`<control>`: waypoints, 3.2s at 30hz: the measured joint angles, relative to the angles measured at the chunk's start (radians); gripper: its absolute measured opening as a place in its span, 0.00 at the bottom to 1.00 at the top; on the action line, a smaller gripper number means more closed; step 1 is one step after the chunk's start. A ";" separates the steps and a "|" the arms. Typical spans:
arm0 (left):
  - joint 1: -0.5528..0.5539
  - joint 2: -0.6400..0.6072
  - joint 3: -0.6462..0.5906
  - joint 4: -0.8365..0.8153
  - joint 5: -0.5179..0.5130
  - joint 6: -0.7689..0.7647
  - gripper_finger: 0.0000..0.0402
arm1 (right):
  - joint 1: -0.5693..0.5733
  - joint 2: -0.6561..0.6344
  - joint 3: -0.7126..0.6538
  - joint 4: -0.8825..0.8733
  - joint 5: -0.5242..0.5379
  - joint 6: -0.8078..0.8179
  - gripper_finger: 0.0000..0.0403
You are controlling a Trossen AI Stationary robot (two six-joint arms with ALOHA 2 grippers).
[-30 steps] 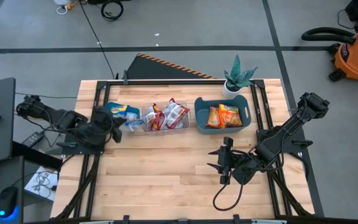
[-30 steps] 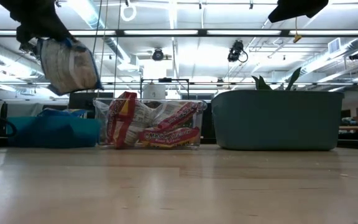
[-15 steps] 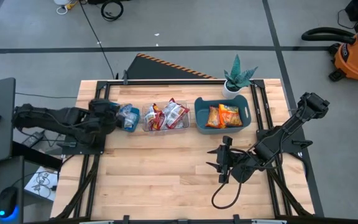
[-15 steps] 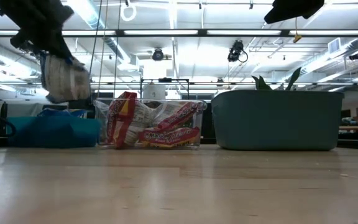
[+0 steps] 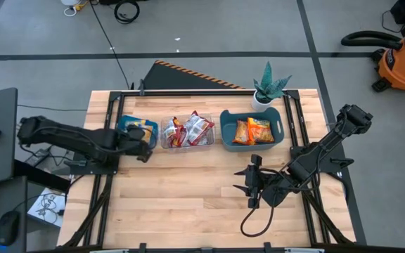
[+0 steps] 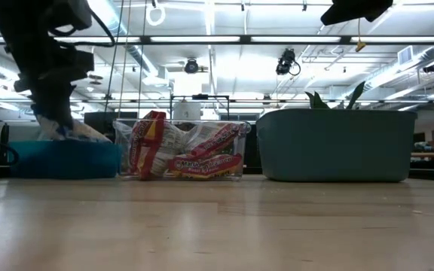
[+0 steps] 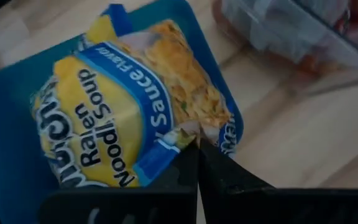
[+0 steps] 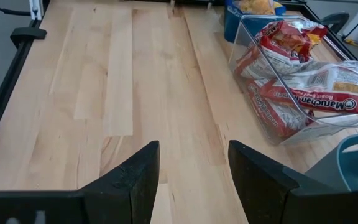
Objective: Sort Maruchan noodles
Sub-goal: Put the blue noodle pack into the blue bin, then return to Home Position
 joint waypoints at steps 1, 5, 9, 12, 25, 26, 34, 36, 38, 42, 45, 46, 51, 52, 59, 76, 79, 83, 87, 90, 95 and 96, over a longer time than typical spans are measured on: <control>-0.003 0.012 -0.001 0.003 0.006 0.012 0.01 | 0.000 0.000 0.000 0.000 0.000 0.001 0.49; -0.017 0.050 -0.001 0.005 0.023 0.017 0.01 | 0.000 0.000 0.000 0.001 0.000 0.001 0.49; -0.017 0.054 -0.001 0.003 0.027 0.024 0.09 | 0.000 0.000 0.000 0.001 0.000 0.002 0.49; -0.011 0.043 0.000 -0.008 0.032 0.030 0.21 | 0.000 0.000 0.000 0.001 0.000 0.002 0.49; 0.013 0.046 0.170 -0.122 -0.043 0.112 0.41 | -0.002 0.000 0.000 0.006 0.000 0.002 0.49; 0.024 0.046 0.157 -0.132 -0.044 0.091 0.41 | -0.002 0.000 0.000 0.006 0.000 0.002 0.49; 0.084 0.046 -0.027 -0.027 0.033 0.047 0.37 | 0.000 0.000 0.000 0.009 0.000 0.002 0.49; 0.087 0.046 -0.026 -0.021 0.044 0.081 0.37 | 0.000 0.000 0.000 0.010 0.000 0.001 0.49; 0.087 0.044 0.006 -0.043 0.042 0.118 0.37 | 0.000 0.000 0.000 0.012 0.000 -0.003 0.49; 0.086 0.038 0.106 -0.083 -0.012 0.195 0.37 | -0.006 0.000 0.000 0.012 0.000 -0.003 0.49; 0.086 0.031 0.135 -0.111 -0.049 0.204 0.37 | -0.006 0.000 0.000 0.012 0.000 -0.005 0.49; 0.086 0.025 0.134 -0.129 -0.059 0.201 0.37 | -0.005 0.000 0.000 0.011 0.000 -0.005 0.49; 0.052 -0.040 0.121 -0.124 -0.091 0.198 0.37 | 0.019 0.000 0.000 -0.024 0.000 0.014 0.49; 0.036 -0.065 0.121 -0.106 -0.107 0.198 0.37 | 0.028 -0.002 0.000 -0.041 0.000 0.025 0.49; -0.076 -0.299 0.041 0.175 -0.134 0.241 0.36 | 0.064 -0.038 -0.007 -0.121 0.057 0.062 0.46; -0.346 -0.346 -0.420 1.512 0.120 0.622 0.24 | -0.148 -0.576 -0.537 0.347 -0.150 -0.019 0.31; -0.375 -0.332 -0.473 1.637 0.121 0.665 0.22 | -0.191 -0.666 -0.589 0.351 -0.174 -0.037 0.30; -0.377 -0.381 -0.509 1.670 0.105 0.735 0.17 | -0.254 -0.802 -0.650 0.343 -0.245 -0.060 0.29; -0.343 -0.455 -0.522 1.600 0.148 0.749 0.11 | -0.327 -0.942 -0.709 0.339 -0.302 -0.091 0.27; -0.314 -0.500 -0.534 1.541 0.213 0.747 0.08 | -0.379 -1.039 -0.747 0.336 -0.325 -0.111 0.26; -0.277 -0.519 -0.573 1.545 0.282 0.725 0.04 | -0.464 -1.173 -0.764 0.246 -0.333 -0.131 0.23; -0.270 -0.519 -0.582 1.546 0.294 0.721 0.04 | -0.478 -1.196 -0.764 0.230 -0.334 -0.137 0.23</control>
